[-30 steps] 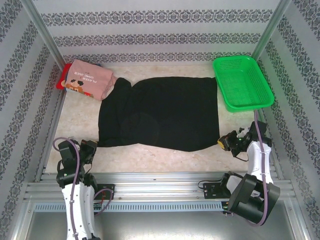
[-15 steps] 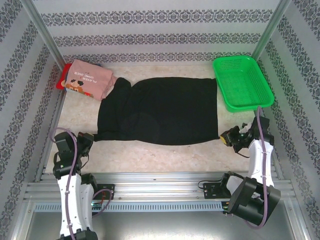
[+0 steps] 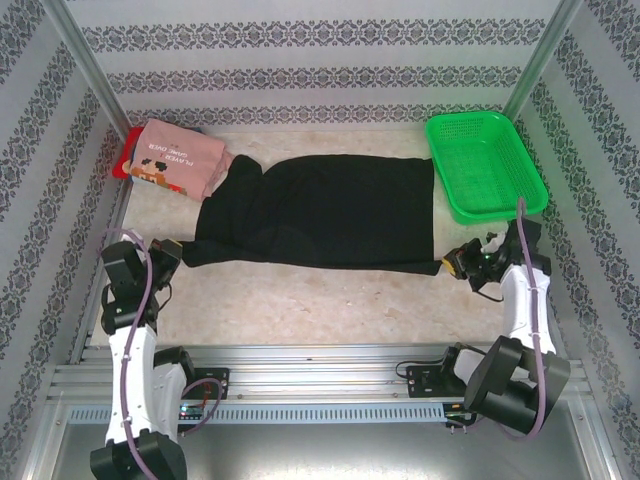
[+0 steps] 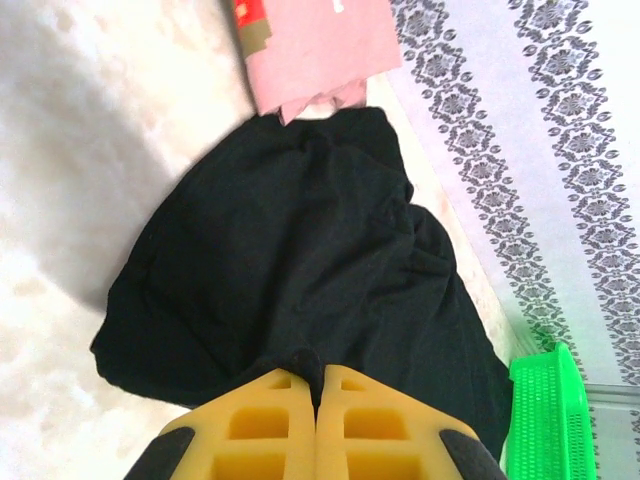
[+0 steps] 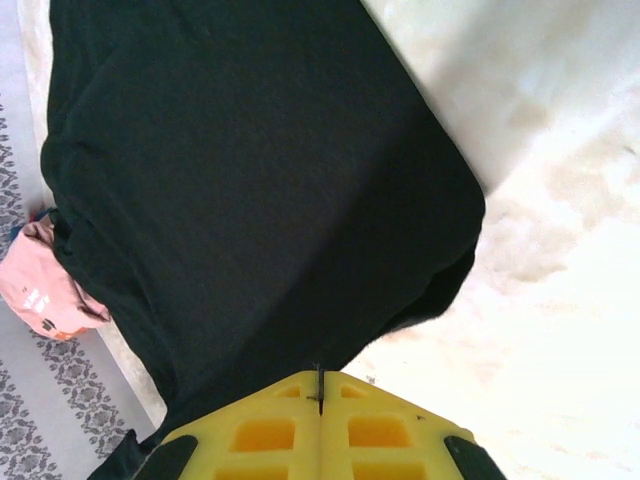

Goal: Fold and stack the t-shirts

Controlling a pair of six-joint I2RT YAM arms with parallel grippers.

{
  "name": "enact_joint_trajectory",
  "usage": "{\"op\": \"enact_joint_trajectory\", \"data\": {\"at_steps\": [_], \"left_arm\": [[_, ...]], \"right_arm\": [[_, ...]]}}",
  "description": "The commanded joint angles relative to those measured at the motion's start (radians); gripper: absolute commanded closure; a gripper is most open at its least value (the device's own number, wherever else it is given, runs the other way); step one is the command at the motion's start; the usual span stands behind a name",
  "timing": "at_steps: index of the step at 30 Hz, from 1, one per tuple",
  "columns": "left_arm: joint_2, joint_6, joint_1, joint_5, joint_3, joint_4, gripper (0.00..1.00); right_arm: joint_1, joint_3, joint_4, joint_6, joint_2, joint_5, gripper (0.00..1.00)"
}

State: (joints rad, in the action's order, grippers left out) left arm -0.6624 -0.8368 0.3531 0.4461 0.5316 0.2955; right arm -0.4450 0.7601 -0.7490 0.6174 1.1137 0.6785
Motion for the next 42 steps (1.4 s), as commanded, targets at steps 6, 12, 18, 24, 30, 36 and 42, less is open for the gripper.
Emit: {"op": "enact_joint_trajectory", "data": {"at_steps": [6,12,18,24,30,36,42], "left_arm": [[-0.111,0.08,-0.01,-0.052,0.1,-0.067,1.0],[-0.272,0.118,-0.037,-0.075,0.191,-0.091,1.0],[-0.468,0.161,-0.099,-0.093,0.281,-0.115,1.0],[-0.585,0.221,-0.122,-0.087,0.329,-0.117,1.0],[-0.714,0.278,-0.152,-0.073,0.437,-0.112,1.0],[-0.807,0.318,-0.173,-0.071,0.511,-0.105,1.0],[-0.867,0.335,-0.18,-0.068,0.557,-0.118,1.0]], "right_arm": [[0.04,0.062,0.046,-0.031,0.102,0.027,1.0],[0.071,0.112,0.067,-0.048,0.187,0.03,1.0],[0.096,0.146,0.087,-0.056,0.271,0.022,1.0],[0.12,0.178,0.098,-0.064,0.333,-0.009,1.0],[0.131,0.206,0.109,-0.067,0.381,-0.034,1.0],[0.152,0.24,0.108,-0.075,0.426,-0.064,1.0],[0.163,0.271,0.111,-0.082,0.464,-0.084,1.0]]}}
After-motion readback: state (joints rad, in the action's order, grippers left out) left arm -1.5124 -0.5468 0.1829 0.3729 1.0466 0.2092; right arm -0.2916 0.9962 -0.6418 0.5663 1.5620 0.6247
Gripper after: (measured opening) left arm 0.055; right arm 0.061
